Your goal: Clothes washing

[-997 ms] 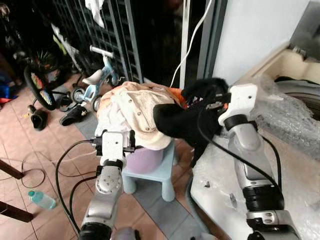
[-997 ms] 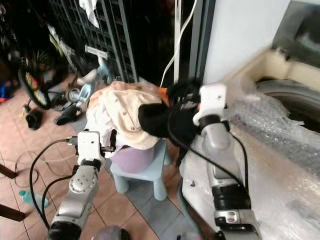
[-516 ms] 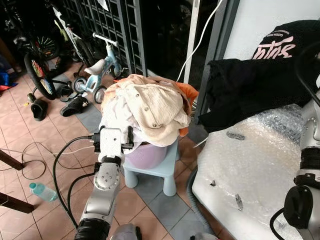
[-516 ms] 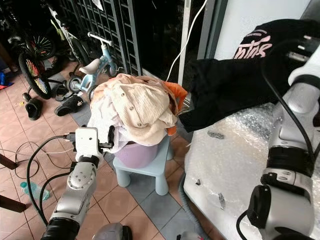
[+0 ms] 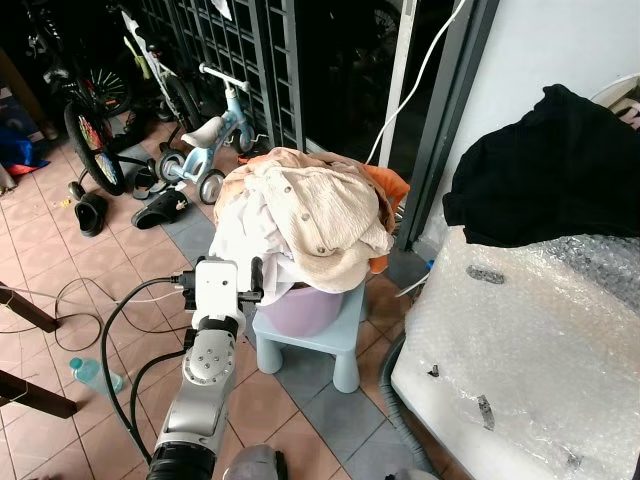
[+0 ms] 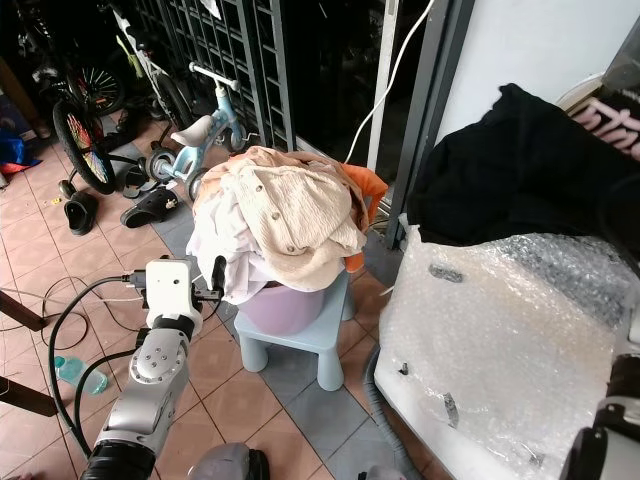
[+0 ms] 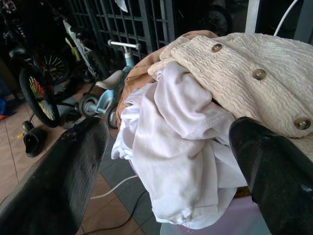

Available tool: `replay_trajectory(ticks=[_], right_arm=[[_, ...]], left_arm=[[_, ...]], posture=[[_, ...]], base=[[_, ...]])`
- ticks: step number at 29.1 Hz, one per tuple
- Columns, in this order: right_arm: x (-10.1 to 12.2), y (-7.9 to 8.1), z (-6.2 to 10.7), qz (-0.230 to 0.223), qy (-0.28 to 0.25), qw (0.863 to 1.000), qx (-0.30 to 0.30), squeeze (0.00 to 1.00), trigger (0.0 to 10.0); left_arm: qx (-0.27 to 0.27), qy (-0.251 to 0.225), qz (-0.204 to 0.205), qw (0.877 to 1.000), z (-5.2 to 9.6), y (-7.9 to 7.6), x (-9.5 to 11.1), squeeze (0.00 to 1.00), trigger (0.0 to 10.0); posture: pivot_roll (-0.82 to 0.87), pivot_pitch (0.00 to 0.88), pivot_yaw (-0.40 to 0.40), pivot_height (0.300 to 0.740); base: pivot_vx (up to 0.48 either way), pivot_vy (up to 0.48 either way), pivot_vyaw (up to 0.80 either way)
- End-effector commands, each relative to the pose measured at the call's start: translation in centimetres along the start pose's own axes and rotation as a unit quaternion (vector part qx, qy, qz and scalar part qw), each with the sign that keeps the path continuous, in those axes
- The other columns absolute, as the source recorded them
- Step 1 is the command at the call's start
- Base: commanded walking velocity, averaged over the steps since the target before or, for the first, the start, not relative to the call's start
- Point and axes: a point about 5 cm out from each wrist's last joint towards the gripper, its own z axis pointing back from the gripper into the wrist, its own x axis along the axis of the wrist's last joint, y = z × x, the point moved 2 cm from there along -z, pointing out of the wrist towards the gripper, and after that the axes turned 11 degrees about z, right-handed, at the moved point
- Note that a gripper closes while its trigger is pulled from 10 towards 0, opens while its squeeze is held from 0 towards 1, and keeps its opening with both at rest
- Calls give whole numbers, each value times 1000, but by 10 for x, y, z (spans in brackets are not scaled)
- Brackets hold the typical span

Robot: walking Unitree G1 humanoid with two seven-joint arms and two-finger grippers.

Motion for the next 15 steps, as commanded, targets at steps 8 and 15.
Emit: replay_trajectory(ticks=[8, 15], right_arm=[[23, 22, 15, -28, -53, 996, 68, 0, 10000], [57, 68, 46, -42, -129, 976, 169, 0, 10000]], left_arm=[[-31, -14, -1, 999, -6, -6, 9, 0, 10000], [-77, -33, -12, 996, -3, -12, 17, 0, 10000]], posture=[[-106, 0, 78, 740], [-87, 0, 74, 740]], base=[[0, 0, -791], [0, 0, -461]])
